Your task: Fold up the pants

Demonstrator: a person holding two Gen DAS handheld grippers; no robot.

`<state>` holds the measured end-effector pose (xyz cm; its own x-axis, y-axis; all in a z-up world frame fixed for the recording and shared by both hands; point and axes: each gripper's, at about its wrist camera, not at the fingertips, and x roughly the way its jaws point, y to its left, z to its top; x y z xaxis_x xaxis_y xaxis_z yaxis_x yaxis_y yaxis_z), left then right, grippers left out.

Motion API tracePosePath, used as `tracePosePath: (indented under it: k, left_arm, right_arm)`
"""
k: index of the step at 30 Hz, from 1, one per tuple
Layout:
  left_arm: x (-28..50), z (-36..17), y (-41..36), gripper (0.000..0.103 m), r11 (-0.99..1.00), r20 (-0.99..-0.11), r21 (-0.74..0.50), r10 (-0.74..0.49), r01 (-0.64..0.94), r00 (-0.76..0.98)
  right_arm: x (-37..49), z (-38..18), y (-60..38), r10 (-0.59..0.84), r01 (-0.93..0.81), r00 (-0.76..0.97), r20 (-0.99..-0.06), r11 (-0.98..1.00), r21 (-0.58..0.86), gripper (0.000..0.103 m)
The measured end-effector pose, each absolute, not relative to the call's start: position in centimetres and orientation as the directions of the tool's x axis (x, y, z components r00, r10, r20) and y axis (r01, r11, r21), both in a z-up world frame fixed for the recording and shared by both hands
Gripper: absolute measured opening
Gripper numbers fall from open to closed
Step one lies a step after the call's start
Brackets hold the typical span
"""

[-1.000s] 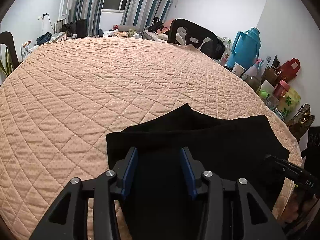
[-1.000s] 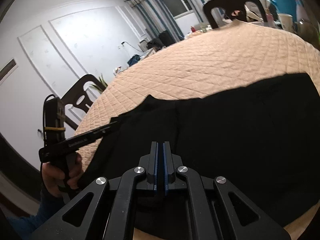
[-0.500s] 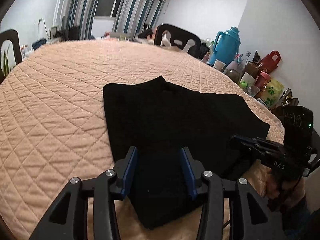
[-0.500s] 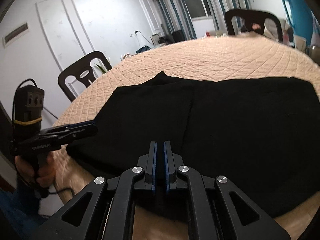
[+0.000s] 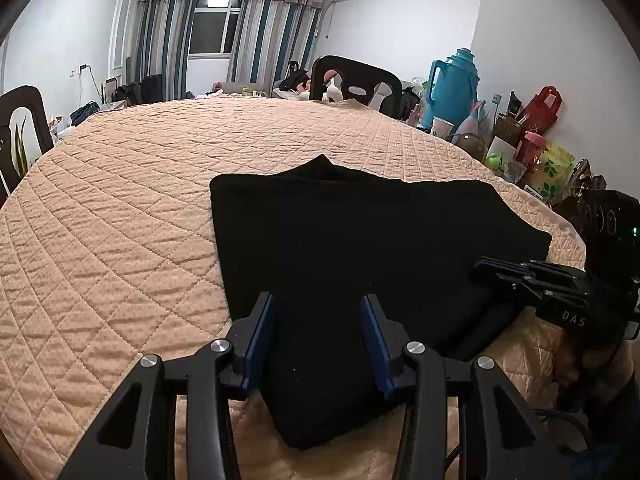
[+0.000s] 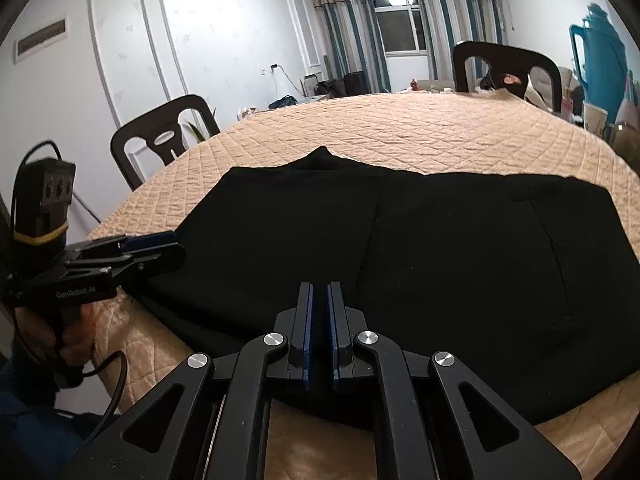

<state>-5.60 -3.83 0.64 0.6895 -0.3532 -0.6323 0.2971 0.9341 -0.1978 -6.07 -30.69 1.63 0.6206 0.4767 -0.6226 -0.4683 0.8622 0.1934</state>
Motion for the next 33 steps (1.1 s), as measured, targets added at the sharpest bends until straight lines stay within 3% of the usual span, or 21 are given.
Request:
tracePosePath:
  k: [6,10,13,26,33]
  left_arm:
    - [-4.3,1.3,-3.4,0.047,0.933,-0.649,-0.222,-0.359,0.285,0.671]
    - [-3.5,1.1,-2.9,0.047,0.938,-0.657,-0.232,-0.346,0.258,0.670]
    - [-3.9,0.9,-3.6,0.047,0.940,-0.668,-0.195,-0.336,0.279,0.664]
    - [-5.4,1.0,-2.4,0.047,0.939,-0.653,-0.218,-0.342,0.265,0.675]
    - [-5.0,1.0,-1.9,0.047,0.939,-0.651,-0.244,-0.343,0.241,0.677]
  right_arm:
    - [-5.2,2.2,-31.1,0.450,-0.421,0.617,-0.646,0.882,0.213,0.007]
    - [-4.9,2.5,-31.5,0.522,-0.431,0.609,-0.597,0.850,0.304,0.007]
    - [-4.9,1.6,-31.0,0.466,-0.425,0.611,-0.640,0.875,0.232,0.007]
    - [-6.1,1.8,-36.0,0.439,-0.323,0.658,-0.612,0.899,0.297,0.008]
    - [-7.6,3.3,-39.5,0.378,-0.244,0.721,-0.580,0.923,0.297,0.038]
